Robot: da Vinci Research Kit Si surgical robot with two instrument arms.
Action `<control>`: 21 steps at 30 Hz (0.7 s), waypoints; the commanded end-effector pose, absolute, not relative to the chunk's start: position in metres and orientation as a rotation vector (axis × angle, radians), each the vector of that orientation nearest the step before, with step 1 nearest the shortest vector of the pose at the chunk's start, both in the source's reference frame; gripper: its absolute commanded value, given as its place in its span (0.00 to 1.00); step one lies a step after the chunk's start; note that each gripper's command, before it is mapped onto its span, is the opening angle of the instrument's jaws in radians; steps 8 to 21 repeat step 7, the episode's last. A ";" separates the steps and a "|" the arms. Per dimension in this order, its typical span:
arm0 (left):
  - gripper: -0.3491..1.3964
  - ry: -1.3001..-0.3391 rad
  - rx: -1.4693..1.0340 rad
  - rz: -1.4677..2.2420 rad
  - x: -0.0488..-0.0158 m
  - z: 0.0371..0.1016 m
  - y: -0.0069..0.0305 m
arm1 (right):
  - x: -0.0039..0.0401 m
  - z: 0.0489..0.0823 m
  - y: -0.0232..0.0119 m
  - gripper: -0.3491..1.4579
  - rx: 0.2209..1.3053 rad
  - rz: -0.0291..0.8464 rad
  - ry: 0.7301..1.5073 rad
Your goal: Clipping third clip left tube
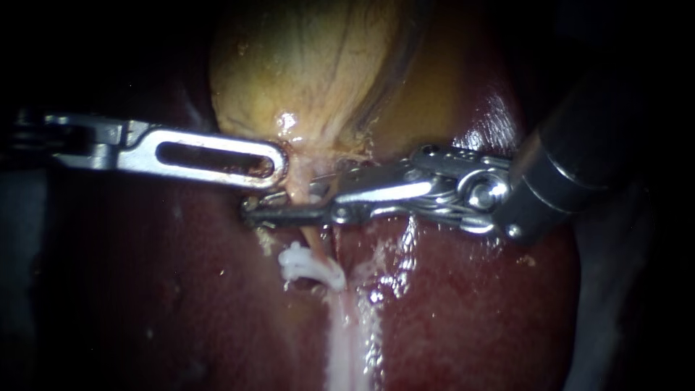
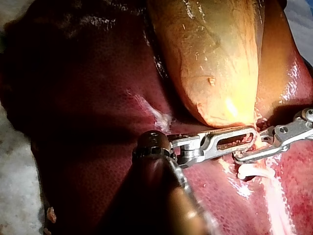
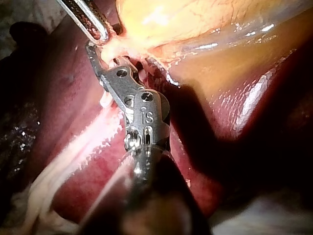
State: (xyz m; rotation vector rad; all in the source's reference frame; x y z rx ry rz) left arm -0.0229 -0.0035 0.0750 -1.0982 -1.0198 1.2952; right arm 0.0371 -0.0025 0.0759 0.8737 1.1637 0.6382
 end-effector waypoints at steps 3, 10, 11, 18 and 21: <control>0.00 -1.021 -1.098 1.296 -0.0229 0.0751 -0.0034 | 0.0372 0.0759 -0.0026 0.00 0.877 0.637 1.164; 0.00 -1.021 -1.098 1.296 -0.0230 0.0751 -0.0034 | 0.0372 0.0760 -0.0027 0.00 0.882 0.638 1.159; 0.00 -1.021 -1.098 1.296 -0.0230 0.0751 -0.0034 | 0.0372 0.0760 -0.0027 0.00 0.882 0.638 1.159; 0.00 -1.021 -1.098 1.296 -0.0230 0.0751 -0.0034 | 0.0372 0.0760 -0.0027 0.00 0.882 0.638 1.159; 0.00 -1.021 -1.098 1.296 -0.0230 0.0751 -0.0034 | 0.0372 0.0760 -0.0027 0.00 0.882 0.638 1.159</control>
